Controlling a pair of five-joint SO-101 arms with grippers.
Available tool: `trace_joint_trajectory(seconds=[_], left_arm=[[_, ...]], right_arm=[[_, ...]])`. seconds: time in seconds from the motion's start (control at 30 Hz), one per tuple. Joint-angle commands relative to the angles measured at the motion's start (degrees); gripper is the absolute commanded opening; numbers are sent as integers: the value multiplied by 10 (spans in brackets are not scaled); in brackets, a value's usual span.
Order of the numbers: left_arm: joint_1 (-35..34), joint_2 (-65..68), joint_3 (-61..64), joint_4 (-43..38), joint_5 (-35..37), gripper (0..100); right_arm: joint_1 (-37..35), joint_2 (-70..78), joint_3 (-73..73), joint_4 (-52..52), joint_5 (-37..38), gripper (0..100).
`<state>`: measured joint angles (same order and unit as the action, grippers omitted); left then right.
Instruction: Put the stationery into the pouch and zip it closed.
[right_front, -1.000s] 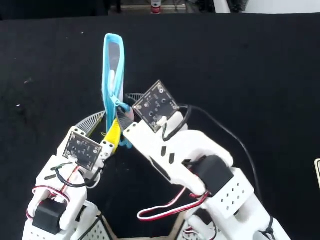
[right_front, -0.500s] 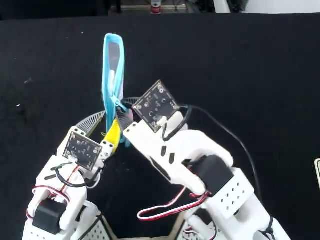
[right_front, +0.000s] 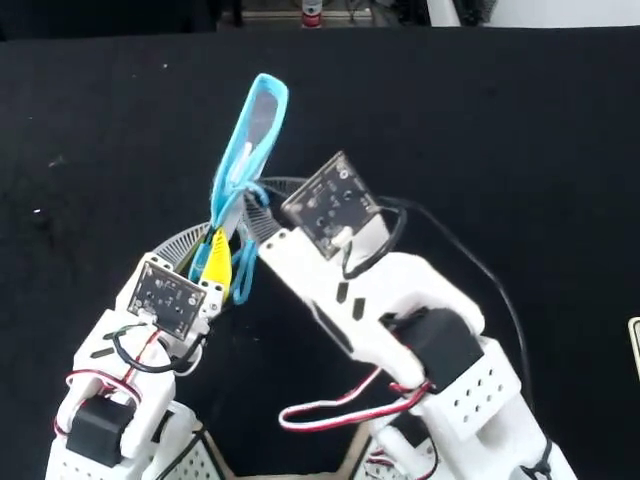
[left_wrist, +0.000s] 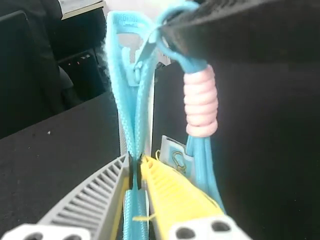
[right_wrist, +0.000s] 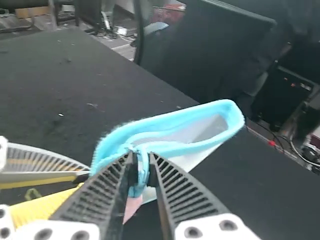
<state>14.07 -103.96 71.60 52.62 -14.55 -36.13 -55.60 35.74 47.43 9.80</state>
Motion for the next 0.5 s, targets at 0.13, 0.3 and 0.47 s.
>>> trace_joint_trajectory(seconds=[0.13, 0.3, 0.47], left_arm=[[7, -4, -26, 51, 4, 30], [7, -5, -34, 92, -24, 30], [7, -5, -34, 113, -43, 30]], right_arm=[[56, -12, -31, -3, 39, 11], [56, -11, -34, -5, 46, 11], [75, 6, -36, -33, 46, 11]])
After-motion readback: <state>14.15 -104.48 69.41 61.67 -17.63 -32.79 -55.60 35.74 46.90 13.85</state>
